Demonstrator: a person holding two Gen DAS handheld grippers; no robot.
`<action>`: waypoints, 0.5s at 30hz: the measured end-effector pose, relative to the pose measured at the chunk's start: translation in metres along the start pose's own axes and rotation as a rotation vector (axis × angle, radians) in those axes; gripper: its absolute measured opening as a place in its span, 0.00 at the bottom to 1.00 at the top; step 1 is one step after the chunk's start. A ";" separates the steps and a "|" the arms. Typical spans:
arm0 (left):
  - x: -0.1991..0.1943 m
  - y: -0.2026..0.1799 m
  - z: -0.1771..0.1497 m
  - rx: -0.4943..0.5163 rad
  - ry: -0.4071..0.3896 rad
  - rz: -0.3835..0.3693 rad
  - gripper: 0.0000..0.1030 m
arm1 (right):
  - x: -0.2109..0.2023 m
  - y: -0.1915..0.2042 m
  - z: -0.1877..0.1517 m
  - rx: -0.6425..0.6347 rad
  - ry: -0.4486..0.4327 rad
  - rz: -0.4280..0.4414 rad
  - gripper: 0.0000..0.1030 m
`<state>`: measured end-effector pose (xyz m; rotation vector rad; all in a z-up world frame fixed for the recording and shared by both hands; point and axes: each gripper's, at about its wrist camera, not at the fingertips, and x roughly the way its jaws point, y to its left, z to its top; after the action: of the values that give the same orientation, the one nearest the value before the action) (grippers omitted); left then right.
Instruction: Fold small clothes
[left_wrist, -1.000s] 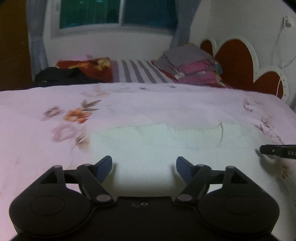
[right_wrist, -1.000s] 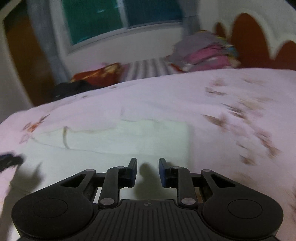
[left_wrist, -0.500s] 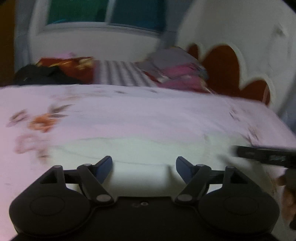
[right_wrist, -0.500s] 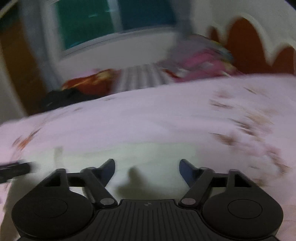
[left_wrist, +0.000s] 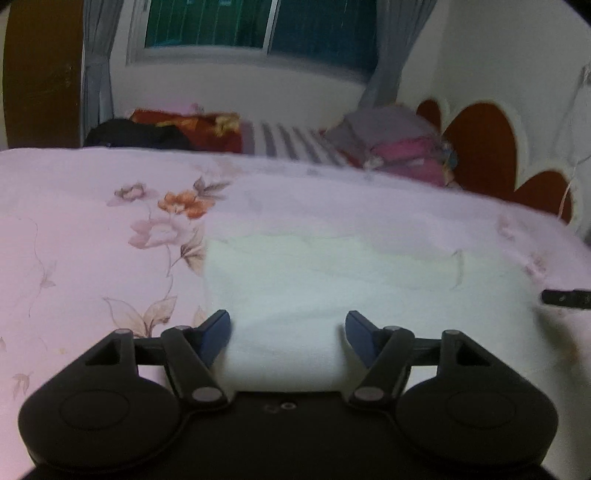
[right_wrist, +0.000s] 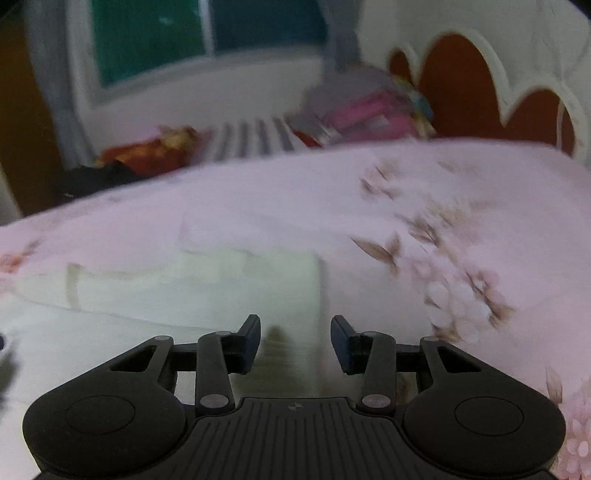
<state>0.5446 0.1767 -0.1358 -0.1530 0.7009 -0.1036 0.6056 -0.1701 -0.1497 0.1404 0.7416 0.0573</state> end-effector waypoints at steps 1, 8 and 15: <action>-0.002 -0.002 -0.004 0.002 0.009 -0.001 0.67 | -0.005 0.006 -0.004 -0.014 -0.008 0.022 0.42; -0.022 0.003 -0.022 0.001 0.093 0.030 0.68 | -0.011 0.013 -0.020 -0.015 0.074 -0.023 0.42; -0.079 0.024 -0.071 0.021 0.104 0.061 0.80 | -0.089 -0.027 -0.046 0.118 0.035 -0.040 0.42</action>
<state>0.4394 0.2044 -0.1431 -0.1069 0.8078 -0.0604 0.5085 -0.2007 -0.1274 0.2376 0.7824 -0.0229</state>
